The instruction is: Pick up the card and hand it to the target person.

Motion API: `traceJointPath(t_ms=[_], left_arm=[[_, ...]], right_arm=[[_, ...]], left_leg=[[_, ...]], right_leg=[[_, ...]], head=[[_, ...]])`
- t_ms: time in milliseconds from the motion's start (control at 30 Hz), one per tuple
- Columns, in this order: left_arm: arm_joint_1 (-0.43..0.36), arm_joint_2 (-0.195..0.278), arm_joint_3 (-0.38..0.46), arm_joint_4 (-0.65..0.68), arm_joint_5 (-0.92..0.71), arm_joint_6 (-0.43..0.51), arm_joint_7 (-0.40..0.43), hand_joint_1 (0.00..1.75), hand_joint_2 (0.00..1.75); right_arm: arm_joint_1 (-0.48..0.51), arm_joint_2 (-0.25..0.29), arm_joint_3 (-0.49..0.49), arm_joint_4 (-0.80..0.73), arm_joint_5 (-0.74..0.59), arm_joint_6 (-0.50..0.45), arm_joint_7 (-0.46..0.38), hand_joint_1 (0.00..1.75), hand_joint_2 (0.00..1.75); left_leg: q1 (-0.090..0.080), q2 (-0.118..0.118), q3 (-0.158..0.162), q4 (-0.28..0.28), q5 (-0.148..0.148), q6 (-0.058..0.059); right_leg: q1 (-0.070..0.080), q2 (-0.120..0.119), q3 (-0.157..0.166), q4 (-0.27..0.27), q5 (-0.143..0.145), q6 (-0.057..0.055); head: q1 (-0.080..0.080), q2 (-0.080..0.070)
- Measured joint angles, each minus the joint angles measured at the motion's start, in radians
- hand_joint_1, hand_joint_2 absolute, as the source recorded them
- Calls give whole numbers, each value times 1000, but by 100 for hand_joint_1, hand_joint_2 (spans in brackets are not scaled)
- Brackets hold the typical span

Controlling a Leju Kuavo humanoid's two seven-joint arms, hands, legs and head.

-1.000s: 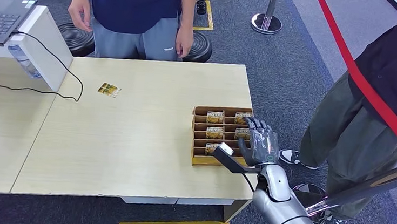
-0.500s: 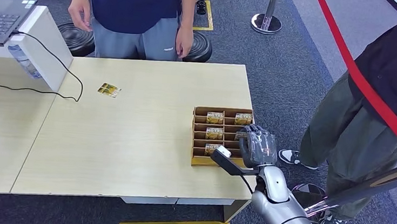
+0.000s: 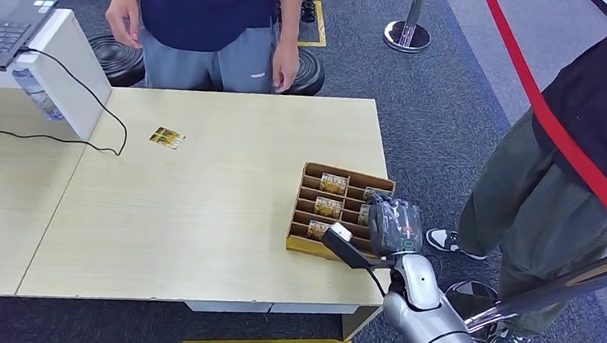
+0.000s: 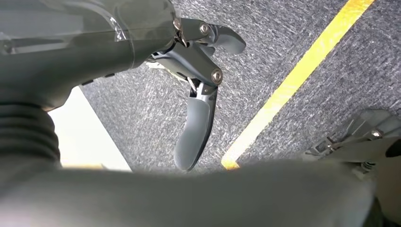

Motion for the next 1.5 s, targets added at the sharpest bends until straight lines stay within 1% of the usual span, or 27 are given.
traceJointPath(t_ms=[200,367,633,800,1000,1200,1333,1500], left_arm=[[0,0,0,0,-1,11,-1,0,175],[-5,0,1,0,-2,33,-10,0,175],[-25,-1,6,-1,-1,38,-10,0,175],[-26,-1,6,-1,-1,43,-10,0,175],[-26,-1,6,-1,-1,45,-10,0,175],[-28,-1,6,-1,-4,36,-9,0,175],[-35,-1,6,-1,-17,22,2,0,175],[-45,-4,4,-1,-37,-1,15,0,175]], right_arm=[[0,2,1,2,-17,-24,-10,175,175],[-3,2,-2,0,-69,-29,-25,175,175],[-12,2,-21,-65,-134,-18,-22,175,175],[-17,0,-40,-144,-154,-15,-12,175,175],[-43,-9,-72,-303,-158,11,20,175,175],[-87,-7,-86,-449,-207,63,11,175,175],[-126,16,-81,-479,-222,67,-24,175,175],[-167,70,-62,-464,-254,45,-82,175,175]], left_leg=[[0,0,0,0,0,0],[0,0,0,0,0,0],[0,0,0,0,0,1],[0,0,0,0,0,1],[0,0,0,0,0,1],[0,0,0,0,1,0],[0,0,0,0,1,0],[0,0,0,0,1,0]], right_leg=[[0,0,0,0,0,0],[0,0,0,0,0,0],[0,0,1,0,0,0],[0,0,0,0,0,0],[0,0,1,0,0,0],[0,0,1,1,0,0],[0,0,1,1,0,0],[0,0,0,1,0,0]], head=[[0,0],[0,0],[0,0],[0,0],[0,0],[0,0],[0,0],[0,0]])
